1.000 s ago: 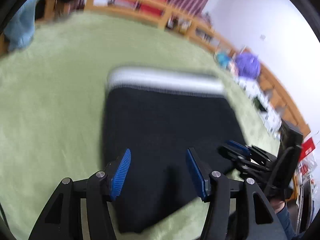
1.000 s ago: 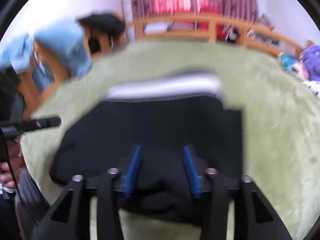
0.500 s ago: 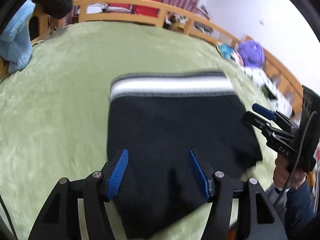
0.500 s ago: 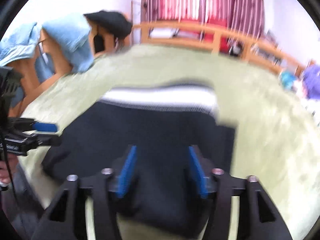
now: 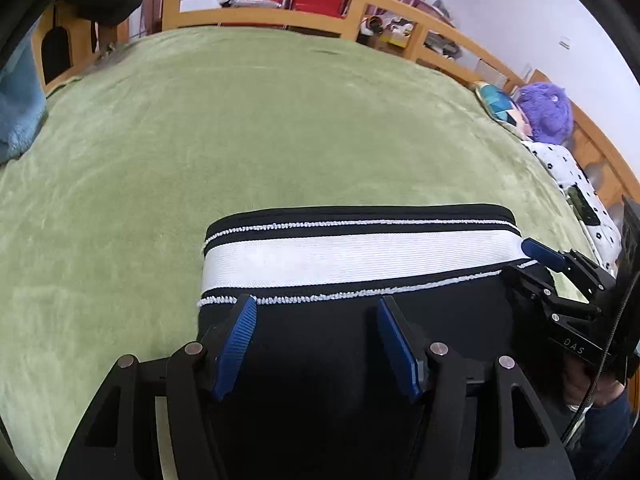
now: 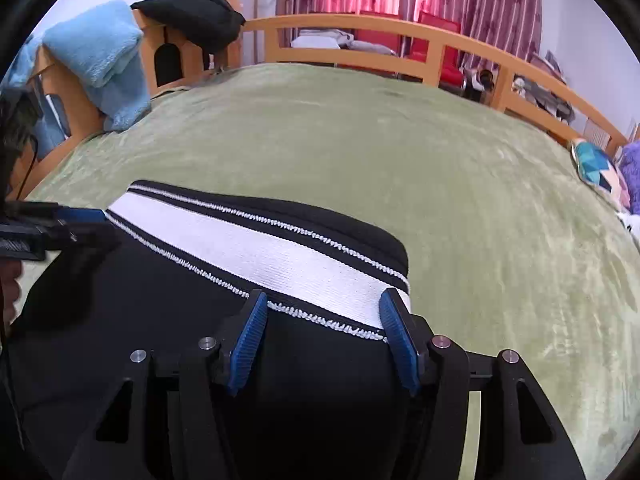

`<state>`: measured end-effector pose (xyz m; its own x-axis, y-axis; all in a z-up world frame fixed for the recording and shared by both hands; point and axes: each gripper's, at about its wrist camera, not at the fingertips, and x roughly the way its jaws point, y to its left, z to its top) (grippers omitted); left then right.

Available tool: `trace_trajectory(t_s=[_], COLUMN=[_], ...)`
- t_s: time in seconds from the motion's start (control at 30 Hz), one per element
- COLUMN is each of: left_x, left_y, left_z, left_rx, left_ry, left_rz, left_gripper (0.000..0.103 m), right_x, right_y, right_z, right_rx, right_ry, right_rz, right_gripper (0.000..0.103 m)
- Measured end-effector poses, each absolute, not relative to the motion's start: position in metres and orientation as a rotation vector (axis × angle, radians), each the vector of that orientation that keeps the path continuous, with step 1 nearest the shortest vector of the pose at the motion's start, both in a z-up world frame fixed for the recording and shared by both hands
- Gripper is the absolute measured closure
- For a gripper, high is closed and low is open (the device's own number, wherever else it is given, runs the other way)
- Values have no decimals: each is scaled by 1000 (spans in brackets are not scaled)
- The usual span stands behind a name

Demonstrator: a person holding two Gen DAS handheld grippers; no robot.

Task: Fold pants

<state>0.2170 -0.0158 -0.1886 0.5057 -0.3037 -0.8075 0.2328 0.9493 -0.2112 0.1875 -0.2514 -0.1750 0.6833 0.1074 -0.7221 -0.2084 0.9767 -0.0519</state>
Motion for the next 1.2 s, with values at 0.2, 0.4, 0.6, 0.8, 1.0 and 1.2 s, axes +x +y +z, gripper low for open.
trace_trajectory(t_s=[0.2, 0.4, 0.6, 0.8, 1.0, 1.2], left_x=[185, 120, 69, 57, 50, 36], left_y=[-6, 13, 12, 36, 22, -2], left_z=[-163, -162, -192, -186, -154, -99], left_rx=[-95, -78, 61, -5, 59, 39], left_ry=[982, 1007, 999, 1042, 990, 892], left_rz=[-368, -437, -319, -296, -222, -226], left_gripper=[43, 43, 32, 31, 33, 33], right_x=[178, 96, 28, 13, -4, -16], right_y=[-249, -260, -243, -281, -286, -262], right_z=[-165, -143, -187, -185, -150, -98], right_rx=[-141, 46, -98, 60, 138, 91], right_ry=[812, 780, 813, 857, 814, 729], right_rz=[121, 99, 73, 60, -24, -64], right_gripper=[43, 43, 43, 39, 42, 29])
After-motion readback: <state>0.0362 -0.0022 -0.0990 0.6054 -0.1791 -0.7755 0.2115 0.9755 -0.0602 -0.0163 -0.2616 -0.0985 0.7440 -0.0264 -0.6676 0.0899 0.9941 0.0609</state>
